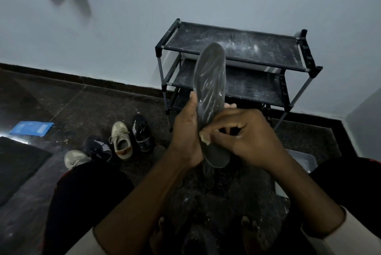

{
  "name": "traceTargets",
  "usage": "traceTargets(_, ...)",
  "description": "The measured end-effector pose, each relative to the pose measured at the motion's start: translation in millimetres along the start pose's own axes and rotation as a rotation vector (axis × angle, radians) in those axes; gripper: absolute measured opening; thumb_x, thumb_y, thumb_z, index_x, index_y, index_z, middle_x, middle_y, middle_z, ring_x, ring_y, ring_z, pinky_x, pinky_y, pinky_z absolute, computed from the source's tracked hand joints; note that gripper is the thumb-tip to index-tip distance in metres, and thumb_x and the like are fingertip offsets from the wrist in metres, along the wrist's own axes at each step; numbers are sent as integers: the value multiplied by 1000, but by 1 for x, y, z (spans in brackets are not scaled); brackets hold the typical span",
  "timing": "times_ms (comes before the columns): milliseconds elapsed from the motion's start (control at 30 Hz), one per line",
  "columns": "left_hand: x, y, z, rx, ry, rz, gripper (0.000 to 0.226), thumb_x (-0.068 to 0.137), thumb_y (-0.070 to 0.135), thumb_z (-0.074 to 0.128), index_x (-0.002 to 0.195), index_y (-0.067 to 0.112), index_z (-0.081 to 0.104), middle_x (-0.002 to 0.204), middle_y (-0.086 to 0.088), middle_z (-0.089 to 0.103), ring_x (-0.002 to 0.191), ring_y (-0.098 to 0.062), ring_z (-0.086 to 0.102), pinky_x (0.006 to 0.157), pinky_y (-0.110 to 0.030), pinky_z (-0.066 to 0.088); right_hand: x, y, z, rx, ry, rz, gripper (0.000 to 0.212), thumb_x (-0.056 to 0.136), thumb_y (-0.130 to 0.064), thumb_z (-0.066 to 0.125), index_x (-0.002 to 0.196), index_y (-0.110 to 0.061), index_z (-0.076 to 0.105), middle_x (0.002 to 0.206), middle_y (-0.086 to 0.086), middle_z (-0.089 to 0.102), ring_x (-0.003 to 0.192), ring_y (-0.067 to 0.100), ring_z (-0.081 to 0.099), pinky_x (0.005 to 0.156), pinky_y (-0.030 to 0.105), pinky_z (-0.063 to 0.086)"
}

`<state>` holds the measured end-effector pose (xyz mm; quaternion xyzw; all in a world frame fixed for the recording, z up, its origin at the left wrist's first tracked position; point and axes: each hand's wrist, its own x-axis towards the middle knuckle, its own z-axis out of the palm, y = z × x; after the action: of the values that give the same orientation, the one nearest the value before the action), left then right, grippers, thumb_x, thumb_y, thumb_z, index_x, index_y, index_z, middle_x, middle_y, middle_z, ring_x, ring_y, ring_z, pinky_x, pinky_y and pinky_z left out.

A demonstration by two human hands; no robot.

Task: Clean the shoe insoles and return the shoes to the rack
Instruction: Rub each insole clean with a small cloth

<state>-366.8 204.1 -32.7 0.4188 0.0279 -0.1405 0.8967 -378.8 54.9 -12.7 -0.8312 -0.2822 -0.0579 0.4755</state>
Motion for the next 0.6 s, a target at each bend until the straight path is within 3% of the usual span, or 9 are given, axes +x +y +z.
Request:
traceTargets(100, -2, -2, 3, -22, -6, -17, 62, 106, 51, 30, 130, 3, 61, 118, -21, 69, 113, -31, 67, 94, -39, 57, 0, -2, 6, -23, 91, -14, 13, 85, -7, 79, 94, -16, 83, 88, -9, 75, 78, 10, 71, 68, 32, 57)
traceTargets(233, 4, 4, -4, 20, 28, 14, 76, 104, 59, 24, 139, -3, 52, 129, -31, 61, 128, -39, 57, 101, -42, 54, -9, -3, 0, 10, -109, -13, 16, 84, -3, 79, 93, -16, 83, 86, -10, 75, 73, 4, 68, 67, 12, 46)
traceTargets(367, 3, 2, -3, 16, 6, 22, 77, 104, 58, 24, 137, -7, 52, 134, -36, 55, 132, -45, 50, 115, -55, 37, -7, 1, -2, 24, 51, 55, 14, 83, -8, 81, 92, -18, 83, 91, -12, 77, 89, 6, 72, 79, 29, 59)
traceTargets(500, 2, 2, -5, -13, 8, 18, 78, 104, 60, 24, 141, -4, 49, 134, -32, 58, 126, -39, 57, 114, -50, 40, -11, 3, 1, 56, -18, 159, 11, 81, -15, 84, 88, -23, 83, 90, -13, 77, 93, 10, 70, 86, 42, 57)
traceTargets(600, 3, 3, -5, -74, -5, 26, 79, 103, 60, 27, 144, -5, 45, 140, -32, 53, 106, -26, 69, 110, -43, 41, -11, 8, -2, 201, 17, 249, 7, 81, -17, 84, 88, -19, 83, 89, -5, 78, 85, 15, 74, 81, 43, 60)
